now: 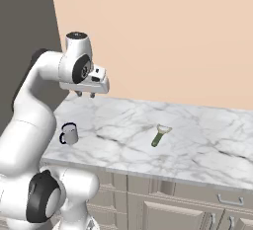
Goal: Pick the mug from the counter and place it inside the microwave. Then close the microwave.
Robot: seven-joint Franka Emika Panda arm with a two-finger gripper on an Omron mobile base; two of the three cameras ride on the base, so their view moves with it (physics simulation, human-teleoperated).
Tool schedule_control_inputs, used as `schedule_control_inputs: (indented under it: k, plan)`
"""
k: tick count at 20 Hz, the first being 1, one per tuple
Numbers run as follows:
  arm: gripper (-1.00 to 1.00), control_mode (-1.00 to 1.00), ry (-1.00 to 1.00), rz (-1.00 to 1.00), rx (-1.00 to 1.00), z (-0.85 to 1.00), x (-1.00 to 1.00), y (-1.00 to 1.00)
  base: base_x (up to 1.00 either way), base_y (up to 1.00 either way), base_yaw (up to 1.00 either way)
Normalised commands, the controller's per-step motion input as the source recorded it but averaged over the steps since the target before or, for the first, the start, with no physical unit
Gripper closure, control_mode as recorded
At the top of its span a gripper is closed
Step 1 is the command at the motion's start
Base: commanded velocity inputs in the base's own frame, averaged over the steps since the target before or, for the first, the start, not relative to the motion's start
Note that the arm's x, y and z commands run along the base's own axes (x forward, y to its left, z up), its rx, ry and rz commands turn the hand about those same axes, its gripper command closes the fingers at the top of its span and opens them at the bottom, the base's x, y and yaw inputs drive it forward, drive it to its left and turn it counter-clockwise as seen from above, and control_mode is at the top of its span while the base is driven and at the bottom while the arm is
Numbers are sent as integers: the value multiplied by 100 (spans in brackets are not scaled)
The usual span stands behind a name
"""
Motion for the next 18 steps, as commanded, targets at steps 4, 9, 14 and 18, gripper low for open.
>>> schedule_control_inputs:
  k: [4,9,14,18]
  plan:
    - [-100,-100,-7,0,0,0,-35,5,0,0,0]
    - [-100,-100,-15,12,2,-12,-97,30,0,0,0]
    - [-100,-100,-1,-7,-3,-4,-45,83,0,0,0]
    - [-100,-100,0,-13,0,-4,1,26,0,0,0]
